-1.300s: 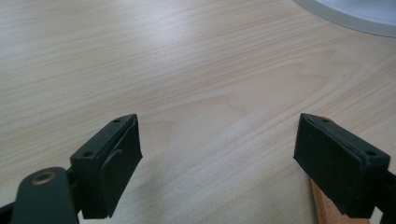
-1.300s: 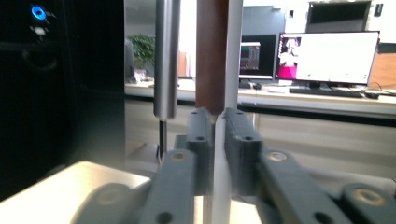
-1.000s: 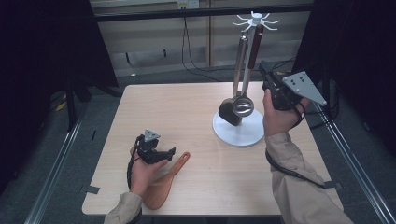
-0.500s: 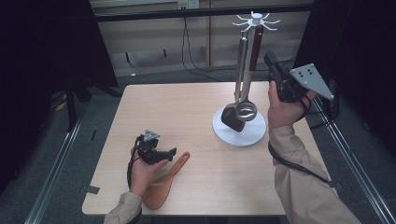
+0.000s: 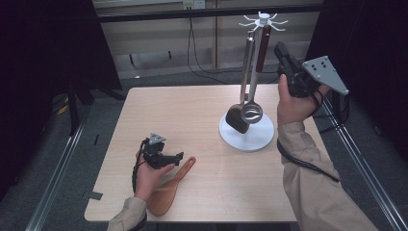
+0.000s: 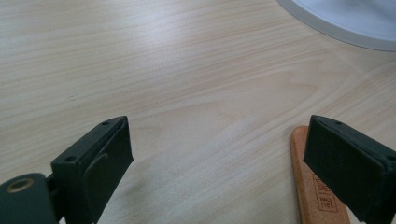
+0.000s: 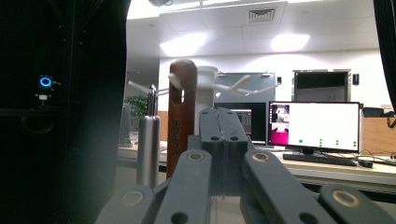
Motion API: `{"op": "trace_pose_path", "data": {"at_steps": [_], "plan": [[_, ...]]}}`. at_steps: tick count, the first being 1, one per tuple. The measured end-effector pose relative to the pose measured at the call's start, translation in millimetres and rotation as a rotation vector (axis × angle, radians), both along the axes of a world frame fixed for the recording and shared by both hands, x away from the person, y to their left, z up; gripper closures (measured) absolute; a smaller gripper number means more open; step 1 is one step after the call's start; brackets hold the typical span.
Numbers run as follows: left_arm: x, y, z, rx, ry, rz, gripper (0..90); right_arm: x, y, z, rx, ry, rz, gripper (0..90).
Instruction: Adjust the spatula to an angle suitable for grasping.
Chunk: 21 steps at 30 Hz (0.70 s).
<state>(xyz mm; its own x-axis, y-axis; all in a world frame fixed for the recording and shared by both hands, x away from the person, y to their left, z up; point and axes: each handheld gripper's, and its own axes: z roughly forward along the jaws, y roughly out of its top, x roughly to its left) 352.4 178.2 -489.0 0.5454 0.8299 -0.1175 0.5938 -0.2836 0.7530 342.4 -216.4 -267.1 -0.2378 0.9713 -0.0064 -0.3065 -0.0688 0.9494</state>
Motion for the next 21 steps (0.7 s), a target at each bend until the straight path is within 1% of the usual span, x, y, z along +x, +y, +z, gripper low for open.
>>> {"op": "trace_pose_path", "data": {"at_steps": [4, 7, 9, 10, 12, 13, 14, 15, 17, 19, 21], "plan": [[0.3, 1.1, 0.9, 0.003, 0.0, -0.001, 6.5, 3.1, 0.3, 4.8, -0.004, -0.004, 0.002, 90.0], [0.5, -0.3, 0.5, -0.007, 0.0, 0.006, 6.0, 5.6, 2.5, 8.5, -0.017, -0.006, 0.007, 90.0], [1.0, -0.3, 1.0, -0.006, 0.002, -0.002, 6.0, 6.1, 3.7, 10.2, -0.015, -0.011, 0.003, 90.0], [1.3, -0.2, 1.3, 0.002, -0.002, -0.004, 6.1, 6.5, 4.3, 11.0, -0.013, -0.011, 0.006, 90.0], [1.4, -0.8, 1.1, -0.002, -0.004, -0.005, 6.0, 6.9, 5.4, 13.4, -0.021, -0.015, 0.006, 90.0], [1.2, -1.5, 0.6, -0.008, -0.005, 0.001, 6.0, 7.1, 6.0, 14.4, -0.027, -0.011, 0.002, 90.0], [1.2, -0.9, 0.8, 0.001, -0.003, -0.007, 6.0, 7.2, 6.0, 15.5, -0.034, -0.011, -0.01, 90.0], [1.0, -1.2, 0.5, -0.004, -0.002, -0.004, 6.1, 8.1, 5.3, 16.3, -0.032, -0.006, -0.017, 90.0], [1.0, -0.5, 1.0, 0.002, -0.005, -0.003, 6.1, 11.1, 2.7, 16.6, -0.008, 0.005, -0.015, 90.0], [1.0, 0.1, 1.9, -0.001, -0.006, -0.007, 6.2, 13.0, 0.2, 15.7, -0.007, 0.018, -0.027, 90.0], [1.1, 0.0, 1.7, -0.001, -0.005, -0.007, 6.4, 14.9, -0.8, 13.2, -0.001, 0.034, -0.027, 90.0]]}}
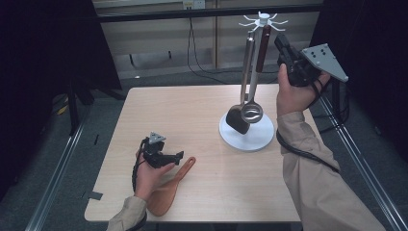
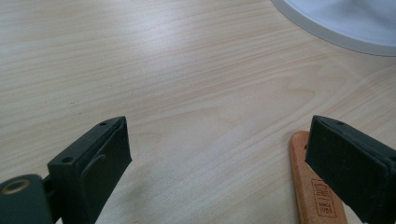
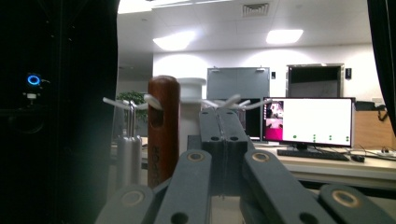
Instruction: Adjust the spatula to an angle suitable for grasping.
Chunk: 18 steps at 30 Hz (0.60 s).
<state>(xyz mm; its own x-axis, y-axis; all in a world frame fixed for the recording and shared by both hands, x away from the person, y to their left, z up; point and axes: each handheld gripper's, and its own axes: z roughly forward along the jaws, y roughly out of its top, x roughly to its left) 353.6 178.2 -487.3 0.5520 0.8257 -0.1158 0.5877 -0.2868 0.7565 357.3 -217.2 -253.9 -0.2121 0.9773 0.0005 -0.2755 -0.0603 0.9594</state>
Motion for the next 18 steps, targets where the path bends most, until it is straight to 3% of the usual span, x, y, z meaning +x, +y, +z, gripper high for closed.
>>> {"op": "trace_pose_path", "data": {"at_steps": [8, 18], "plan": [[0.0, -0.9, -0.6, 0.002, 0.0, -0.004, 6.7, 8.9, -10.3, 0.2, 0.047, 0.024, -0.022, 90.0], [-0.4, -0.6, 0.0, 0.004, -0.004, -0.005, 7.0, 12.2, -12.1, 3.8, 0.03, 0.009, -0.029, 90.0]]}}
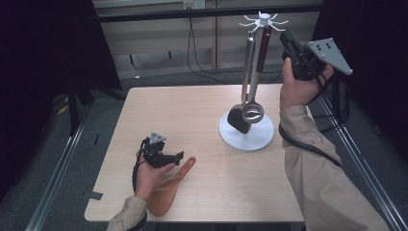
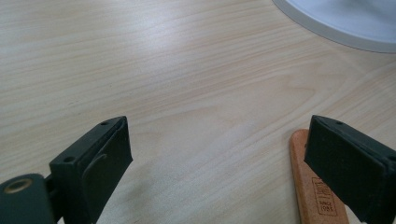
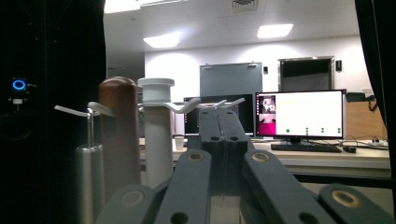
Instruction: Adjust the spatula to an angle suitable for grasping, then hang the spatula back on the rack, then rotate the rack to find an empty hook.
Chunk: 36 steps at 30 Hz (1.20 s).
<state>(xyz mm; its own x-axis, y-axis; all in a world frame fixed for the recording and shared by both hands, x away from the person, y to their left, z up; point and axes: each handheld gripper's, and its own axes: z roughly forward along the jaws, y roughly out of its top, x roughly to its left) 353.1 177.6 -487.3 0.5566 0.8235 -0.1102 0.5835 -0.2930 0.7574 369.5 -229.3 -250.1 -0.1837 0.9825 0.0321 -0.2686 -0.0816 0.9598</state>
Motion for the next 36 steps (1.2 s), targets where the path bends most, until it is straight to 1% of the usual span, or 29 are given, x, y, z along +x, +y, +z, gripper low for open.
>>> {"op": "trace_pose_path", "data": {"at_steps": [1, 2, 3, 5, 11, 13, 14, 16, 18, 19, 21, 25, 29, 32, 36], "plan": [[-0.3, -0.1, 0.4, -0.001, -0.004, 0.002, 7.0, -0.4, 1.4, 0.1, -0.002, -0.003, 0.01, 90.0], [-0.4, -0.3, 0.5, -0.002, -0.004, 0.001, 7.0, -0.7, 2.4, 0.2, 0.002, -0.004, 0.01, 90.0], [-0.1, -0.3, 0.5, 0.002, -0.005, -0.001, 7.1, -0.9, 2.7, 0.3, -0.007, -0.003, 0.013, 90.0], [0.1, -0.8, 0.3, -0.001, -0.007, 0.003, 7.1, -1.0, 3.8, 0.1, -0.006, -0.002, 0.016, 90.0], [-0.5, 0.2, 0.2, 0.001, -0.004, 0.003, 7.2, -1.0, 4.9, -0.3, -0.013, -0.007, 0.025, 90.0], [-0.1, 1.4, 0.6, 0.012, -0.005, -0.001, 7.2, -1.4, 6.0, -0.4, -0.021, -0.011, 0.028, 90.0], [-0.1, 0.6, 0.3, 0.004, -0.006, 0.004, 7.2, -1.1, 6.4, -0.6, -0.021, -0.012, 0.037, 90.0], [0.2, -0.2, 0.1, 0.007, -0.005, 0.0, 7.2, -2.0, 7.9, -0.3, -0.018, -0.012, 0.043, 90.0], [0.1, -0.9, -0.3, 0.004, -0.003, 0.002, 7.3, -3.1, 9.8, 1.0, -0.022, -0.027, 0.052, 90.0], [0.1, -0.6, -0.2, 0.014, -0.003, -0.004, 7.3, -3.1, 9.8, 1.0, -0.022, -0.027, 0.052, 90.0], [-0.6, -1.2, -0.3, 0.012, -0.003, 0.0, 7.3, -4.5, 13.1, 5.2, -0.031, -0.035, 0.053, 90.0], [-0.4, 1.8, 1.4, 0.019, -0.01, -0.002, 7.3, -5.2, 15.9, 8.1, -0.034, -0.036, 0.052, 90.0], [-0.5, 1.6, 1.6, 0.014, -0.009, -0.001, 7.3, -5.2, 18.7, 6.8, -0.043, -0.031, 0.06, 90.0], [-0.4, 0.5, 2.1, 0.007, -0.015, 0.002, 7.4, -5.7, 20.1, 6.1, -0.041, -0.031, 0.061, 90.0], [-0.7, -0.1, 1.8, 0.006, -0.013, 0.001, 7.4, -5.4, 21.6, 6.3, -0.04, -0.029, 0.064, 90.0]]}}
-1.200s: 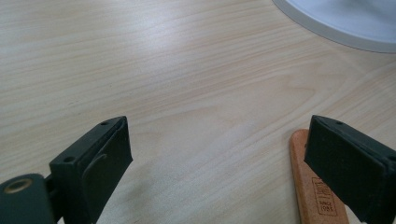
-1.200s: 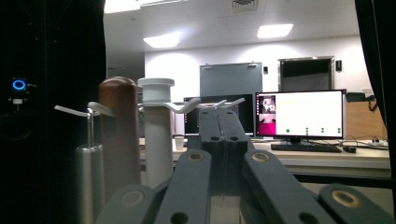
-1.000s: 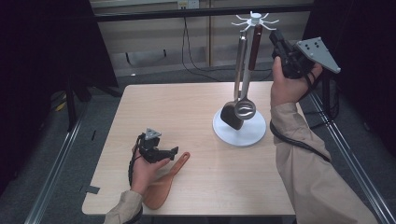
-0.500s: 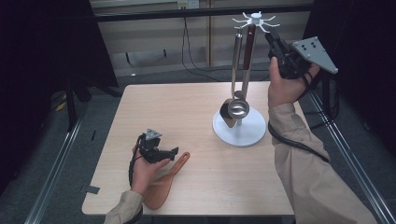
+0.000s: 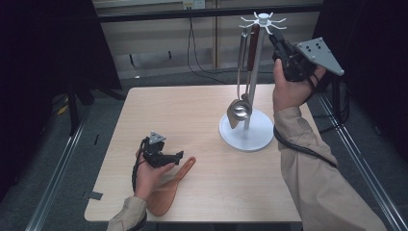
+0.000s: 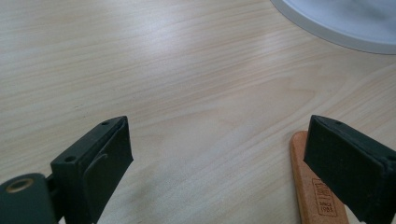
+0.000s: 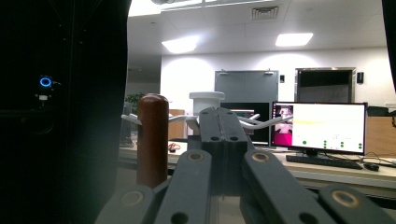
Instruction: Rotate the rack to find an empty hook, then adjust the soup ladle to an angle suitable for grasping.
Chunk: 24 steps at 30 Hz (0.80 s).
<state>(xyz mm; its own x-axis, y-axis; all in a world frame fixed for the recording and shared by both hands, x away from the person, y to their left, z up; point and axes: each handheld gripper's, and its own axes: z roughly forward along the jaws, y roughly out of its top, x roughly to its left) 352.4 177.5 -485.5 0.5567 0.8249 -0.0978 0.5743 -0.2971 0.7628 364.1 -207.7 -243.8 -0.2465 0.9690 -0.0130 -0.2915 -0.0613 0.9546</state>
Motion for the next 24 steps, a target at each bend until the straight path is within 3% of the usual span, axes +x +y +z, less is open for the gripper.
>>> {"op": "trace_pose_path", "data": {"at_steps": [24], "plan": [[-1.4, 1.2, 0.5, 0.006, 0.001, -0.005, 7.9, -0.6, 7.2, 0.1, -0.01, 0.001, 0.02, 90.0]]}}
